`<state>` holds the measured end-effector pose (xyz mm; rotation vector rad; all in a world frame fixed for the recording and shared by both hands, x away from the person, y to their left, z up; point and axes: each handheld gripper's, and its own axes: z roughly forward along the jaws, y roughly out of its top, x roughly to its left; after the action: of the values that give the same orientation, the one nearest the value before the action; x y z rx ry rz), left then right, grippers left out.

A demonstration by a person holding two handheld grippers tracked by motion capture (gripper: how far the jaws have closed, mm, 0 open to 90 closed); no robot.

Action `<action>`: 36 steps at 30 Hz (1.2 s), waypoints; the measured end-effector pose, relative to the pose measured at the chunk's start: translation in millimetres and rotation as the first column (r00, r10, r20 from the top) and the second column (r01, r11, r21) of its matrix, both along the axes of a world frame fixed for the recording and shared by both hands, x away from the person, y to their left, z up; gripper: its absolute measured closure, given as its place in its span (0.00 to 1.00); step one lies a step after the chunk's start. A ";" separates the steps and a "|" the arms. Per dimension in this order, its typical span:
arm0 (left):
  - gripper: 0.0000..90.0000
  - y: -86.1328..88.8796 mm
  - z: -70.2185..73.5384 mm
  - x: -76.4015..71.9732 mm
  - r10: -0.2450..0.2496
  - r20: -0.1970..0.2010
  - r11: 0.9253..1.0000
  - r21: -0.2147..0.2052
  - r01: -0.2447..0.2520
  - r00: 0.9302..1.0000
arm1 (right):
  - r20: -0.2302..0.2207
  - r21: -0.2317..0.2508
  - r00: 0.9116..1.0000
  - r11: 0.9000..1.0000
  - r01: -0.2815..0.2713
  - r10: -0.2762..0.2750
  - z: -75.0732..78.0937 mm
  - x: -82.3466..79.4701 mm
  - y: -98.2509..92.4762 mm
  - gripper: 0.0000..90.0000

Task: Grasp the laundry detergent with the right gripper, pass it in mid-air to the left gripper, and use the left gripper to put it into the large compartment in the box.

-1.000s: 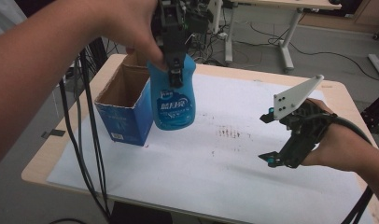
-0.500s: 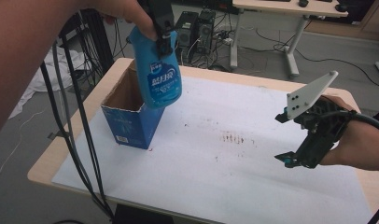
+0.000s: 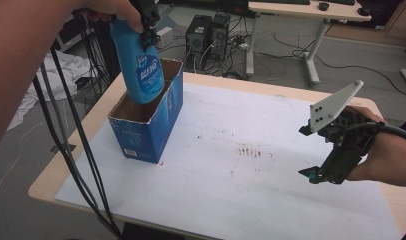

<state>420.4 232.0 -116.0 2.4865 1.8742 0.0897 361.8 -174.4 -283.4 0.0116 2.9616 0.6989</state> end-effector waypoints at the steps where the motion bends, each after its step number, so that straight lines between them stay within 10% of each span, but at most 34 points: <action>1: 0.43 1.5 -1.7 1.0 0.004 -0.003 1.000 0.003 -0.004 1.000 | 0.002 -0.001 1.000 1.000 0.001 -0.001 -0.1 0.6 -1.0 0.01; 11: 0.43 9.1 -41.7 13.1 -0.068 -0.067 0.996 0.052 0.072 0.995 | 0.002 -0.021 1.000 1.000 0.016 -0.016 -1.7 1.1 -2.8 0.01; 17: 0.43 7.4 -75.5 15.8 -0.218 -0.085 0.972 0.075 0.224 0.972 | 0.003 -0.031 1.000 0.999 0.023 -0.023 -2.0 -0.4 -3.1 0.01; 21: 0.43 4.8 -96.4 15.4 -0.344 -0.111 0.932 0.077 0.353 0.932 | 0.003 -0.037 1.000 0.999 0.027 -0.027 -2.6 -0.9 -3.8 0.01; 28: 0.43 2.6 -129.8 18.0 -0.457 -0.127 0.884 0.042 0.465 0.880 | 0.002 -0.052 0.999 0.998 0.036 -0.036 -4.8 -0.6 -3.0 0.01; 33: 0.43 -2.3 -153.4 17.6 -0.582 -0.141 0.803 0.056 0.593 0.801 | 0.003 -0.049 0.999 0.998 0.036 -0.036 -6.0 -0.4 -1.2 0.01; 36: 0.43 -3.2 -162.7 16.8 -0.618 -0.149 0.775 0.054 0.630 0.772 | 0.002 -0.059 0.999 0.998 0.036 -0.036 -7.9 -0.3 -1.0 0.01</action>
<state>437.3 228.8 -278.7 3.1013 0.9772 0.0124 361.5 -175.4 -291.3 0.0595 2.9720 0.6063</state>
